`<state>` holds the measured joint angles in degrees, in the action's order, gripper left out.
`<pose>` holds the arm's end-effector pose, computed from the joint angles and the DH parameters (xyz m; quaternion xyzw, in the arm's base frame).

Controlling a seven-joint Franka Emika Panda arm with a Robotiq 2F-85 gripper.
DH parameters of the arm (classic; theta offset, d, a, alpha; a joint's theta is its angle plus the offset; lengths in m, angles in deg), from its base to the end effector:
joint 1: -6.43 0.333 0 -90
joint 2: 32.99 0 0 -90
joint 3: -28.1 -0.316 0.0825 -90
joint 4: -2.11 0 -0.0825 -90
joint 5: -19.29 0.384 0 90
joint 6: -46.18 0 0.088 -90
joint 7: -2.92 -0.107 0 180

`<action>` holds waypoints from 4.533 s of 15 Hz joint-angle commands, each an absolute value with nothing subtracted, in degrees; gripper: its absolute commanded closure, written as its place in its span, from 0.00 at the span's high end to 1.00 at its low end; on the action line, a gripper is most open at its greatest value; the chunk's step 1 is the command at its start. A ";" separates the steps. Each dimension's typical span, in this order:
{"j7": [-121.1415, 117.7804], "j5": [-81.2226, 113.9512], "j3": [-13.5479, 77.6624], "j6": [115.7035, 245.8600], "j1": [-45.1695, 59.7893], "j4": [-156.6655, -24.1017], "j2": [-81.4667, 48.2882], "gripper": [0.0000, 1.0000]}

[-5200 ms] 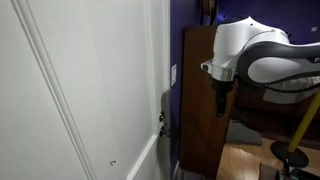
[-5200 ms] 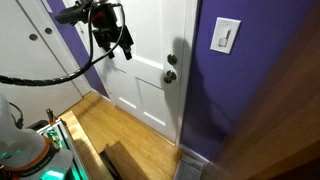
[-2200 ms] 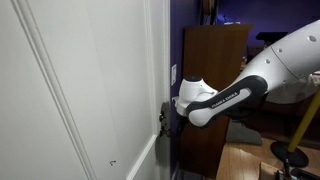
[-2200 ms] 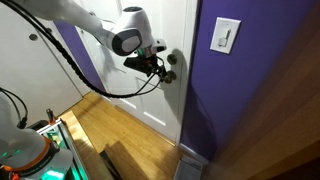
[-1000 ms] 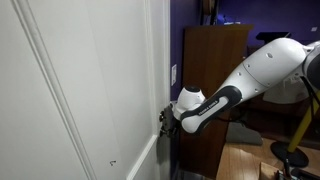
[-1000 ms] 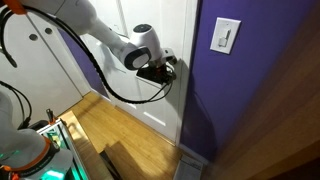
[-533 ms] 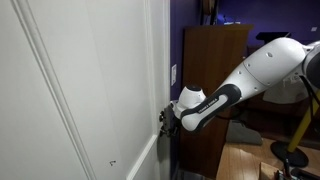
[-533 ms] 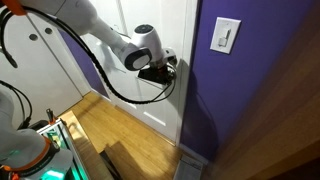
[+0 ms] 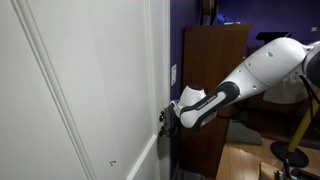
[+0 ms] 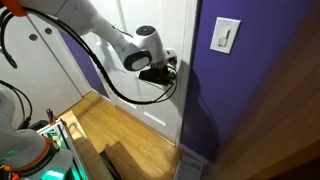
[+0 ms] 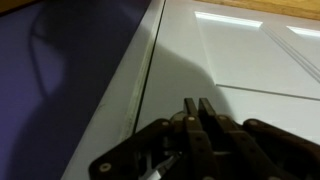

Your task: Turn the door knob to the right

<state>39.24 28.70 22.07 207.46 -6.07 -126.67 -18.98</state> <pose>0.5667 -0.0730 0.2903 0.9693 0.1797 0.1674 0.0111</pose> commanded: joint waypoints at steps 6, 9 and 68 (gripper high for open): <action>41.88 31.45 21.62 199.11 -6.87 -122.66 -19.33 0.01; 48.85 37.67 20.54 190.27 -9.04 -117.96 -17.78 0.01; 52.51 65.51 30.62 117.51 -18.36 -65.65 23.46 1.00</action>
<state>47.17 67.96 28.98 113.90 -19.56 -58.75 30.48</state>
